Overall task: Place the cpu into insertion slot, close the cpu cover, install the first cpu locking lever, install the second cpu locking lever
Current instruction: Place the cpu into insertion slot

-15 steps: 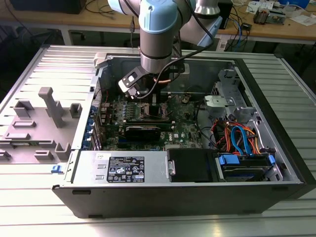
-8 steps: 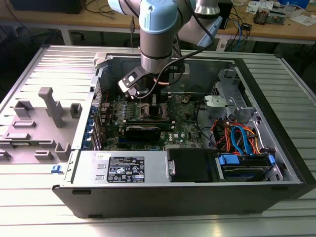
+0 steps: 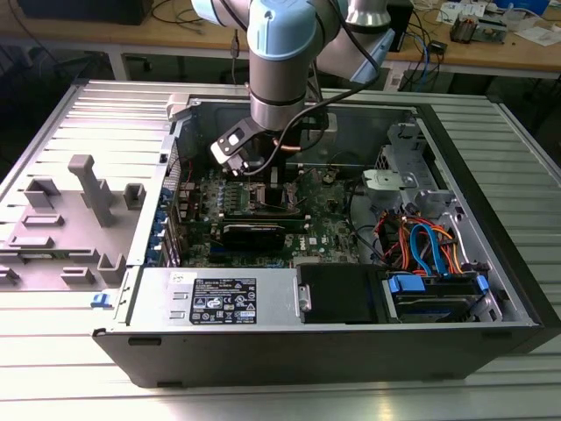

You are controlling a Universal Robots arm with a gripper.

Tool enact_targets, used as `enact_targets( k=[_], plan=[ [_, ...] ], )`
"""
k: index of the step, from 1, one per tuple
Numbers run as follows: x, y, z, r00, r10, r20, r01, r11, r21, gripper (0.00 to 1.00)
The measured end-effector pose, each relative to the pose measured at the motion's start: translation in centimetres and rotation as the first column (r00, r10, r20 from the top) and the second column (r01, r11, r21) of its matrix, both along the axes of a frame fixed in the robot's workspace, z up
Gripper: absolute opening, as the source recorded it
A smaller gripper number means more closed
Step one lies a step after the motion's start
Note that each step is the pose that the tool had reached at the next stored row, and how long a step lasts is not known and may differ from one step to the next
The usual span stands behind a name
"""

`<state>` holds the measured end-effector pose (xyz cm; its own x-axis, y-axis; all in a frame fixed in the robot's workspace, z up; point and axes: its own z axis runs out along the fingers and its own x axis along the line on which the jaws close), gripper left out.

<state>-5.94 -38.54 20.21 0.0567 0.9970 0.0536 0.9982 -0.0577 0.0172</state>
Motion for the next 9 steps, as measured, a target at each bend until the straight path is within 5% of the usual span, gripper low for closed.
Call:
enact_targets(
  k=[9],
  plan=[
    [-0.15,0.00,-0.02,1.0000,0.001,0.0000,-0.001,1.0000,0.0000,0.55]
  ],
)
